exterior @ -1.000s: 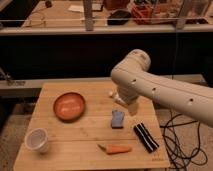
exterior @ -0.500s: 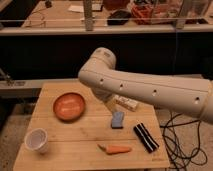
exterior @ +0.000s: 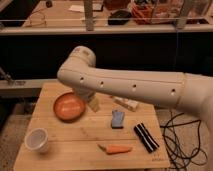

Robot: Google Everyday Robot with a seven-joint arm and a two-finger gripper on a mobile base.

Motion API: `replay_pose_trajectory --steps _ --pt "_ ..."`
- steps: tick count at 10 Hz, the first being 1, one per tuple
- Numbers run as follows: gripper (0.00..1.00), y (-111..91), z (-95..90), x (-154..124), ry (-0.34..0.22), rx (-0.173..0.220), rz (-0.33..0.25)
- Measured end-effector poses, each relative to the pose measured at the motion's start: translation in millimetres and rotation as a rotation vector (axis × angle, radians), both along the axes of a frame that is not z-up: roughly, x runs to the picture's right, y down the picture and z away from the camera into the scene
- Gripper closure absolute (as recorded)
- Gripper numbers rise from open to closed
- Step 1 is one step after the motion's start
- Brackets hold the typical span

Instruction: Place the ceramic cup in the ceramic bowl

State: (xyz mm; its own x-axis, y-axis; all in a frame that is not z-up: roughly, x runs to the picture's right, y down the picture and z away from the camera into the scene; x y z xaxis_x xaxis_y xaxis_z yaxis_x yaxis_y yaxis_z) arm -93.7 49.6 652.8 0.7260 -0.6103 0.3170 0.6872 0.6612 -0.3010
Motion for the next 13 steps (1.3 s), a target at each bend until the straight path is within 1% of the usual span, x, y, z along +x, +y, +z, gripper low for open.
replay_pose_trajectory --steps 1,2,3,4,5,7,8,9,10,11,12,13 --pt "0.20 1.2 0.8 -15.1 -0.011 -0.007 -0.011" --pt "0.20 3.8 0.8 -36.3 -0.032 -0.014 -0.029" --pt "0.20 12.6 4.2 -62.1 -0.054 -0.023 -0.067" --pt "0.20 23.3 5.7 -81.1 -0.084 -0.029 -0.110" --pt "0.20 34.5 8.3 -94.5 -0.112 -0.040 -0.150" --pt "0.20 55.7 20.0 -115.4 -0.147 -0.074 -0.188" --pt "0.20 71.9 32.4 -130.5 -0.157 -0.093 -0.197" --pt "0.22 88.0 44.1 -142.8 -0.170 -0.104 -0.211" --pt "0.27 98.1 53.9 -149.9 -0.181 -0.111 -0.221" --pt "0.36 104.9 62.4 -154.9 -0.186 -0.115 -0.229" --pt "0.41 109.6 68.3 -164.2 -0.189 -0.123 -0.232" --pt "0.40 111.5 68.8 -174.3 -0.193 -0.129 -0.235"
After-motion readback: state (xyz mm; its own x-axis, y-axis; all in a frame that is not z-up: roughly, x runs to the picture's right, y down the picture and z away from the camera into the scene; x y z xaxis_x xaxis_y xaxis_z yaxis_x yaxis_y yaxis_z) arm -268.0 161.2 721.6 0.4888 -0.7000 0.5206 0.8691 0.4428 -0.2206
